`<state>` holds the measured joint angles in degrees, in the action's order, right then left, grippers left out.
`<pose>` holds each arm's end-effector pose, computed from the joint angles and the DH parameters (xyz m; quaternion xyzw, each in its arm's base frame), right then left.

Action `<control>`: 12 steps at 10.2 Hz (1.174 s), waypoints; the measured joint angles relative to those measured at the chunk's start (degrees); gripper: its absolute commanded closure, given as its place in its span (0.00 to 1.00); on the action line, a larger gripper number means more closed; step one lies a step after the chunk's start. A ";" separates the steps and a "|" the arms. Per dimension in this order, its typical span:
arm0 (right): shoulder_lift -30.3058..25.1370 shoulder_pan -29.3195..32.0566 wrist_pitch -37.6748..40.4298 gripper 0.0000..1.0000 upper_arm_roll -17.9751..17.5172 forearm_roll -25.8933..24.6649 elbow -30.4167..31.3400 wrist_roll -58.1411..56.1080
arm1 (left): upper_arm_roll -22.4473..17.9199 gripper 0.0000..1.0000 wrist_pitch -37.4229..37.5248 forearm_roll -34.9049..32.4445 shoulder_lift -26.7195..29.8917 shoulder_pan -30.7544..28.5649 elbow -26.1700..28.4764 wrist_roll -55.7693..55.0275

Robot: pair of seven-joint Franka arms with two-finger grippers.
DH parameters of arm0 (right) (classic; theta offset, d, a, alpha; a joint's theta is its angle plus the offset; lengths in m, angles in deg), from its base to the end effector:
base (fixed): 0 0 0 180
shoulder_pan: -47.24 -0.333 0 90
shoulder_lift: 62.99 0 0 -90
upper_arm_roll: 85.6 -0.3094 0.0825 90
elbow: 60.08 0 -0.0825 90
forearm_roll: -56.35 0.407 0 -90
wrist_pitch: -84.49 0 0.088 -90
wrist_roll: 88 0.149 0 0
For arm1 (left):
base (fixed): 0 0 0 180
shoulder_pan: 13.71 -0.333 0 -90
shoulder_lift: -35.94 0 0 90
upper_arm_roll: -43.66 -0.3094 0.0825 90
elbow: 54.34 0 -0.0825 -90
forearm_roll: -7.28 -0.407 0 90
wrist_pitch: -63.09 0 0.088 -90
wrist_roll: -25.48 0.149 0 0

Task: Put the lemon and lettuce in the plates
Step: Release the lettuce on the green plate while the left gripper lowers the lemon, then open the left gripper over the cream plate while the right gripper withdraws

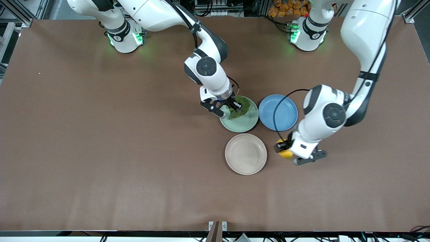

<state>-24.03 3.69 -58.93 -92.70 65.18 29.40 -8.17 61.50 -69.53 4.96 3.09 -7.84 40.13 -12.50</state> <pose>0.4841 0.5767 0.2157 -0.9342 0.3194 0.0272 0.1566 0.6623 -0.2682 0.2436 0.9862 0.1391 0.0174 0.0875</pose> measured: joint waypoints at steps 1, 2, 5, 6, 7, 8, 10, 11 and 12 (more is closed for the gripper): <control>-0.39 0.33 0.86 0.00 0.43 -0.19 -1.04 -0.04 | 0.01 1.00 -0.24 1.12 -1.28 1.67 -1.71 -0.22; -1.59 1.22 4.58 0.00 0.84 -0.86 -2.96 -0.41 | -0.01 1.00 -1.71 2.03 -3.04 3.37 -3.28 -0.25; -8.40 7.80 27.54 0.00 1.05 -1.80 -11.81 -9.14 | -0.12 1.00 -10.13 2.19 -9.49 7.07 -4.70 -0.42; -10.94 10.23 33.28 0.00 1.06 -1.81 -13.72 -12.95 | -0.18 0.37 -11.67 2.19 -11.11 7.77 -4.94 -0.42; -13.82 12.48 37.84 0.00 1.07 -1.82 -14.72 -16.99 | -0.21 0.00 -12.15 2.19 -12.17 8.38 -5.29 -0.42; -16.68 14.62 42.02 0.00 1.11 -1.82 -15.02 -21.03 | -0.24 0.00 -12.21 2.18 -12.67 8.76 -5.53 -0.42; -21.77 19.64 48.43 0.00 1.16 -1.85 -15.07 -28.59 | -0.33 0.00 -12.27 2.18 -12.59 8.99 -6.33 -0.41; -23.81 22.37 50.81 0.00 1.21 -1.92 -15.06 -31.83 | -0.52 0.00 -12.27 2.17 -12.24 8.79 -6.98 -0.41; -25.60 25.35 52.57 0.00 1.28 -2.02 -15.08 -34.99 | -1.02 0.00 -12.18 2.10 -11.70 8.28 -7.44 -0.41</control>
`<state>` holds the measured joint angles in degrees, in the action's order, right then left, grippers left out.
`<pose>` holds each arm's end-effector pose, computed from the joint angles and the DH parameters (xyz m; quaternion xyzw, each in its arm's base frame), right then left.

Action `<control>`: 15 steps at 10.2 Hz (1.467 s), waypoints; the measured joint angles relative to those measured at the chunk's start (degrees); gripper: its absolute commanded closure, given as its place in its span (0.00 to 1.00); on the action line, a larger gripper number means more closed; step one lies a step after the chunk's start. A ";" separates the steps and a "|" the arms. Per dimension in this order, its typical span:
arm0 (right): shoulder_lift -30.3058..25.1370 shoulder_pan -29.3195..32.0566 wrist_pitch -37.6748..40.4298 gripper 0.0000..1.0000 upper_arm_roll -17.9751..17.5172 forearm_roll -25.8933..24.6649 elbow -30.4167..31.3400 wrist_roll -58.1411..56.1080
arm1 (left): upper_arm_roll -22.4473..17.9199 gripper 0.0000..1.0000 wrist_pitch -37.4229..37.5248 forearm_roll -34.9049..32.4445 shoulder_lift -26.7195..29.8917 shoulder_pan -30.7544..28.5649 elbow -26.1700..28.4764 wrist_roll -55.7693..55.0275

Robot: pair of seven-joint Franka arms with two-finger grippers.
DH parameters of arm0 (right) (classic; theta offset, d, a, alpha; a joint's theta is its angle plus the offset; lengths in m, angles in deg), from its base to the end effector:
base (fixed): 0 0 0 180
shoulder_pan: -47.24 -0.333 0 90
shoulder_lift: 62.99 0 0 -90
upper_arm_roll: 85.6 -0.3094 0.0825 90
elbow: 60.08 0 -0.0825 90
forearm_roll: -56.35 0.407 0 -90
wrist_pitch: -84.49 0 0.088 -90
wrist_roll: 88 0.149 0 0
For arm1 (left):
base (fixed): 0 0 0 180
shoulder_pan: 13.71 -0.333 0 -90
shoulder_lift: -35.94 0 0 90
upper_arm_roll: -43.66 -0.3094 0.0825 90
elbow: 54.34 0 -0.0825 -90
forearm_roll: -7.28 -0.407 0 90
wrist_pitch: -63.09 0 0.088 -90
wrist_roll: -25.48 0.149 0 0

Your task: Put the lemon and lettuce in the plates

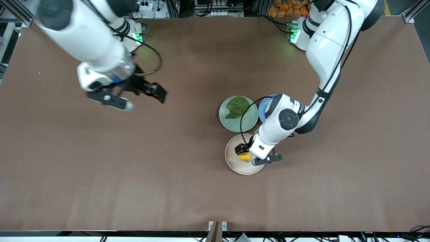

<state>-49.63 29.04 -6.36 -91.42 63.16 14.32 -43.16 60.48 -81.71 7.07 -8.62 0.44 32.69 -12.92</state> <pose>0.5903 0.2742 0.5714 -0.9805 0.1811 0.0174 0.0742 0.6659 -0.3641 0.1819 0.9803 0.1154 0.0524 0.1516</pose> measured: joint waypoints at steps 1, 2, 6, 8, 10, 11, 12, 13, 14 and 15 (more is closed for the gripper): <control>-1.57 3.24 1.10 0.00 0.11 -0.11 -0.11 -3.38 | -0.93 0.00 1.17 -0.04 1.09 -0.86 -0.20 0.00; -2.75 6.88 1.92 0.00 0.17 -0.12 -0.56 -7.46 | -2.37 0.00 3.78 -0.12 2.75 -2.11 -0.35 0.03; -3.57 14.31 4.49 0.00 0.22 -0.39 -2.97 -17.98 | -4.24 0.00 13.97 -3.62 9.69 -9.39 -0.55 0.45; -4.09 15.26 6.56 0.00 0.22 -2.59 -3.40 -23.98 | -4.26 0.00 20.97 -4.00 11.98 -10.87 -0.46 0.69; -5.72 16.42 8.51 0.00 0.23 -5.04 -3.55 -27.18 | -6.27 0.00 25.95 -4.38 15.92 -10.22 2.00 1.72; -6.38 16.86 9.13 0.00 0.22 -5.47 -3.57 -28.73 | -9.36 0.00 26.65 -4.38 19.20 -8.56 5.19 4.56; -6.66 17.51 9.31 0.00 0.22 -5.69 -3.56 -30.62 | -12.11 0.00 26.96 -4.38 23.43 -7.70 9.51 8.66; -6.67 18.17 9.35 0.00 0.23 -6.01 -3.45 -32.07 | -13.46 0.00 27.13 -4.38 27.97 -8.25 14.17 12.77; -6.61 18.49 9.36 0.00 0.22 -6.86 -3.21 -33.01 | -14.07 0.00 27.30 -4.38 32.53 -9.56 18.80 15.97; -6.53 18.50 9.36 0.00 0.19 -7.63 -2.92 -33.99 | -14.19 0.00 27.33 -4.38 36.27 -10.73 22.69 17.72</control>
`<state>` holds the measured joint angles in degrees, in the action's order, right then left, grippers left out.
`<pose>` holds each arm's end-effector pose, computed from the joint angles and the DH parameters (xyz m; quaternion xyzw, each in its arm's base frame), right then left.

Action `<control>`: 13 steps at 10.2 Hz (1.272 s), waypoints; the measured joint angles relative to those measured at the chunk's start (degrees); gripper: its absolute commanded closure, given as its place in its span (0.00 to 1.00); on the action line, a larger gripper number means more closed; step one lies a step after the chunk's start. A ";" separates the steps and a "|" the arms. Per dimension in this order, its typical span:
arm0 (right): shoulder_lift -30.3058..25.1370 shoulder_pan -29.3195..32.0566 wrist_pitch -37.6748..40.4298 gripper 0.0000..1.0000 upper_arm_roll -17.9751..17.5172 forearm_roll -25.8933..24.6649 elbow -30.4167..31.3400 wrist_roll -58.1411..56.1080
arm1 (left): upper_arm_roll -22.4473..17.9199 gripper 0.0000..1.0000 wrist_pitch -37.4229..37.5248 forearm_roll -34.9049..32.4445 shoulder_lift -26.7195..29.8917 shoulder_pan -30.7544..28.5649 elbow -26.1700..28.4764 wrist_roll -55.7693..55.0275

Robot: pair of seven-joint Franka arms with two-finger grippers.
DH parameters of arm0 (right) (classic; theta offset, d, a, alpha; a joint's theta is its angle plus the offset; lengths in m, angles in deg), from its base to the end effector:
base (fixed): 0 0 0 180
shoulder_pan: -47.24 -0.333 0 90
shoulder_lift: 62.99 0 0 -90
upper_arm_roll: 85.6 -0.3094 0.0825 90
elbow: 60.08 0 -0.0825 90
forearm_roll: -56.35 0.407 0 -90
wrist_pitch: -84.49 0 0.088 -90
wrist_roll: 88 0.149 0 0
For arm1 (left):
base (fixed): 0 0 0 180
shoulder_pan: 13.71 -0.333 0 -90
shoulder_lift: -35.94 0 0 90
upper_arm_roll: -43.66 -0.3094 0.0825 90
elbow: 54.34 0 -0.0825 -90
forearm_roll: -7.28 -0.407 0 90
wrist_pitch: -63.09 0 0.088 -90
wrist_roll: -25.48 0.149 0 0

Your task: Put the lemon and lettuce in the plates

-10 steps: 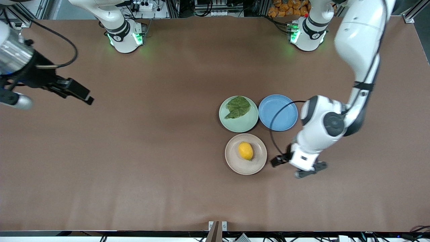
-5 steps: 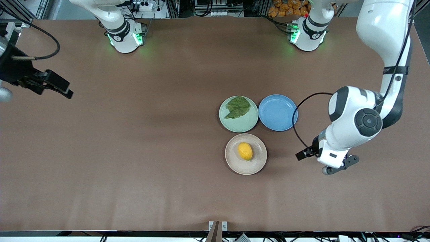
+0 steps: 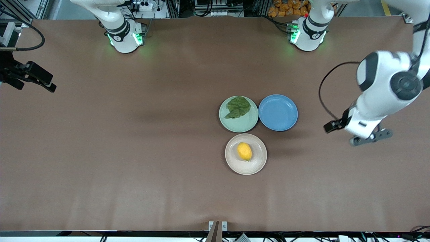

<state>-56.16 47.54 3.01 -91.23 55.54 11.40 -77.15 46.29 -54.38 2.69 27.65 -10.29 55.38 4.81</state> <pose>0.5945 0.0491 0.6500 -0.9984 0.0499 -0.0278 0.0028 0.6085 -0.0566 0.3595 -0.9935 -0.1089 -0.0030 0.0323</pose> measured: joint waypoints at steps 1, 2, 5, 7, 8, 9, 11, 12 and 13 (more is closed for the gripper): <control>0.05 0.00 0.00 0.00 -0.12 -0.33 0.34 -0.86 | 0.39 0.00 -0.02 0.00 2.64 -0.77 2.46 0.55; 0.09 -0.01 0.00 0.00 -0.24 -0.39 0.70 -1.38 | 1.55 0.00 -0.12 0.06 4.24 -1.83 3.07 0.56; 0.08 -0.07 -0.16 0.00 -0.76 -0.39 1.39 -1.60 | 3.41 0.00 2.92 0.08 6.62 -3.44 -2.75 1.10; 0.06 -0.17 -0.17 0.00 -1.03 -0.39 1.98 -1.79 | 3.47 0.00 14.26 0.12 7.46 -3.50 -11.46 6.10; -0.24 -0.18 -0.48 0.00 -1.09 -0.39 2.77 -2.04 | 3.51 0.00 19.16 0.65 7.95 -3.52 -14.94 8.77; -1.46 -0.24 -2.23 0.00 -0.72 -0.39 5.01 -3.01 | 3.69 0.00 23.13 1.49 8.40 -3.51 -17.65 10.48; -5.97 -0.23 -7.12 0.00 0.37 -0.39 12.85 -4.94 | 4.85 0.00 29.31 2.14 8.62 -3.49 -21.42 13.16; -7.84 -0.21 -7.67 0.00 0.66 -0.39 15.38 -5.11 | 5.51 0.00 30.93 2.20 8.65 -3.47 -22.45 13.83; -8.94 -0.21 -7.59 0.00 0.77 -0.39 16.01 -5.14 | 5.83 0.00 31.70 2.59 8.65 -3.46 -22.99 14.00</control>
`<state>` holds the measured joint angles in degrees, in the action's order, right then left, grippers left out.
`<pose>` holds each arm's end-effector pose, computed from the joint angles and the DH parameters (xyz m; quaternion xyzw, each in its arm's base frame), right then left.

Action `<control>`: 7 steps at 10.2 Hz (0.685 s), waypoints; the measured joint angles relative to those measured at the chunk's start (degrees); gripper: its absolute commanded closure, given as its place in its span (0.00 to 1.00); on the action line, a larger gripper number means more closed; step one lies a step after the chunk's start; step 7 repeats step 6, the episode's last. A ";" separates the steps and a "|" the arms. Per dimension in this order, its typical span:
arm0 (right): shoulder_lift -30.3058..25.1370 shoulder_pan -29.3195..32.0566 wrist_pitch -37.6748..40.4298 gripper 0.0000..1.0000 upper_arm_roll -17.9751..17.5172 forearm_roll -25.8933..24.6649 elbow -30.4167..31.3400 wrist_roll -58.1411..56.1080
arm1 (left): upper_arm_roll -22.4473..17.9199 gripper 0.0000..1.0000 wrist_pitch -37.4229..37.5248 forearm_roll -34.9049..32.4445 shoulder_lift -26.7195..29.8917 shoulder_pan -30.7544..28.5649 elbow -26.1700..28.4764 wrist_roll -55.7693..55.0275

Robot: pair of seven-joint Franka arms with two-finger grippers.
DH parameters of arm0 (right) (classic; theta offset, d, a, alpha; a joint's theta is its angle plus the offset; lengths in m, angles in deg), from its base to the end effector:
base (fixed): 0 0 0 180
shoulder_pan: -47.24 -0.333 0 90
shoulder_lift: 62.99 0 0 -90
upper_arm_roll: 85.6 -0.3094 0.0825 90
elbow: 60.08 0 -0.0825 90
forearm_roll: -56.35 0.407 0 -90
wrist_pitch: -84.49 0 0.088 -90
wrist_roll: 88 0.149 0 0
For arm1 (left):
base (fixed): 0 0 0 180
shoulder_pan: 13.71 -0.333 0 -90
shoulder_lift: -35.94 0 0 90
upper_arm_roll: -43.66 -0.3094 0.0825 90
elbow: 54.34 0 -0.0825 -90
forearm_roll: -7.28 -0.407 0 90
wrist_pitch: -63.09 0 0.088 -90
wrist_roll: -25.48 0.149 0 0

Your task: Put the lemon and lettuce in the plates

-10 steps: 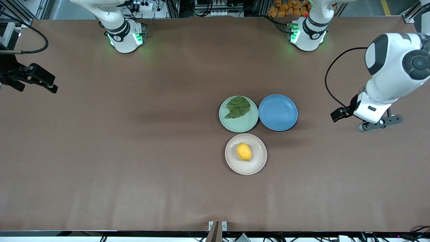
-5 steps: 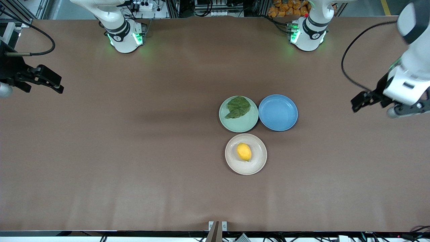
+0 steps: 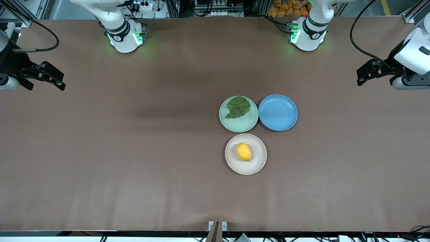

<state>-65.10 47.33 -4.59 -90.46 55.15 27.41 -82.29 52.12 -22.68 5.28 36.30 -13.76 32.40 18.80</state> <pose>0.5658 0.0449 0.6172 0.9994 -0.0087 0.0332 0.0090 0.5626 -0.0780 0.6011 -0.9997 0.0139 0.0030 0.0184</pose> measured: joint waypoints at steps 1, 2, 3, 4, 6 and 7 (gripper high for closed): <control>-0.72 0.00 0.35 0.00 0.07 0.00 -0.04 -0.05 | 0.02 0.00 0.32 0.75 -0.02 -0.02 -0.35 0.05; -1.12 0.00 1.18 0.00 0.23 0.00 -0.06 -0.17 | 0.02 0.00 0.43 1.13 -0.02 -0.08 -0.77 0.09; -1.20 0.00 2.32 0.00 0.44 0.00 -0.05 -0.36 | 0.02 0.00 0.50 1.22 -0.02 -0.08 -1.02 0.12; -1.20 0.00 2.88 0.00 0.63 0.00 0.06 -0.48 | 0.03 0.00 0.52 1.23 -0.02 -0.09 -1.12 0.12; -1.19 -0.09 3.08 0.00 0.71 0.00 0.09 -0.53 | 0.00 0.00 0.52 1.23 -0.03 -0.15 -1.14 0.13; -1.19 -0.09 3.08 0.00 0.71 0.00 0.09 -0.53 | 0.00 0.00 0.52 1.23 -0.03 -0.15 -1.14 0.13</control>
